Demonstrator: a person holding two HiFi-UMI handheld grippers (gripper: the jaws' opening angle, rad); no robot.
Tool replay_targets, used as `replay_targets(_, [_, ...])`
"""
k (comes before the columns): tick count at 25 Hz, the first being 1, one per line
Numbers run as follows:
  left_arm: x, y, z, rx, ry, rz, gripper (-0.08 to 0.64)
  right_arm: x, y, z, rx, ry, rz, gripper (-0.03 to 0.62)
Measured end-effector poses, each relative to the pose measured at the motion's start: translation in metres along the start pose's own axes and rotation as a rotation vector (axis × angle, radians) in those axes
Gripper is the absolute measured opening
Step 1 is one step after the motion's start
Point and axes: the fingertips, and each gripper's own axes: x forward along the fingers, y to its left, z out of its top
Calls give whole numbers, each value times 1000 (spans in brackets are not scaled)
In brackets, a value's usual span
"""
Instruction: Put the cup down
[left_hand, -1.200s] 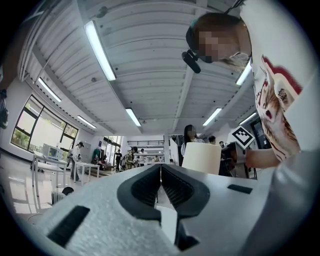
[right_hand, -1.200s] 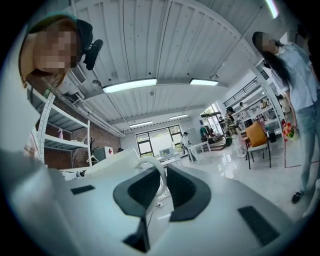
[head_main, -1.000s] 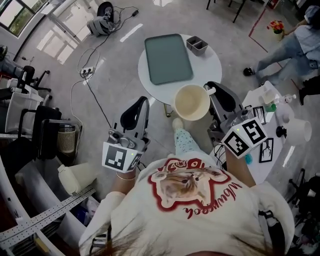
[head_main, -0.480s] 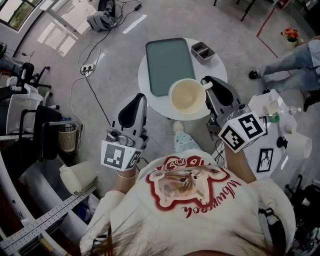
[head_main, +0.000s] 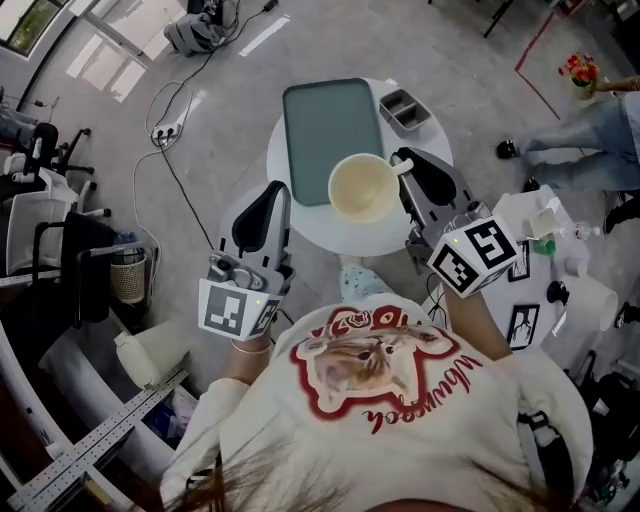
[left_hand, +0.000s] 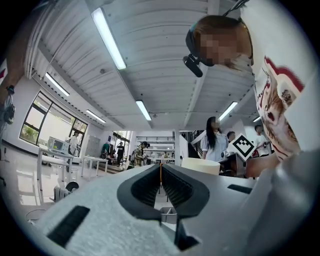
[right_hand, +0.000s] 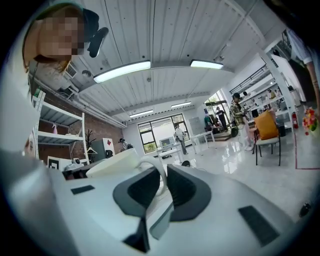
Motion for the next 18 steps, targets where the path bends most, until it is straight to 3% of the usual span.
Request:
replay_targets(8, [37, 11, -1, 10, -27, 27, 15, 26, -21, 12, -10, 2, 56, 48])
replay_targets(18, [46, 32, -6, 6, -12, 43, 15, 50, -34, 1, 19, 24, 43, 48])
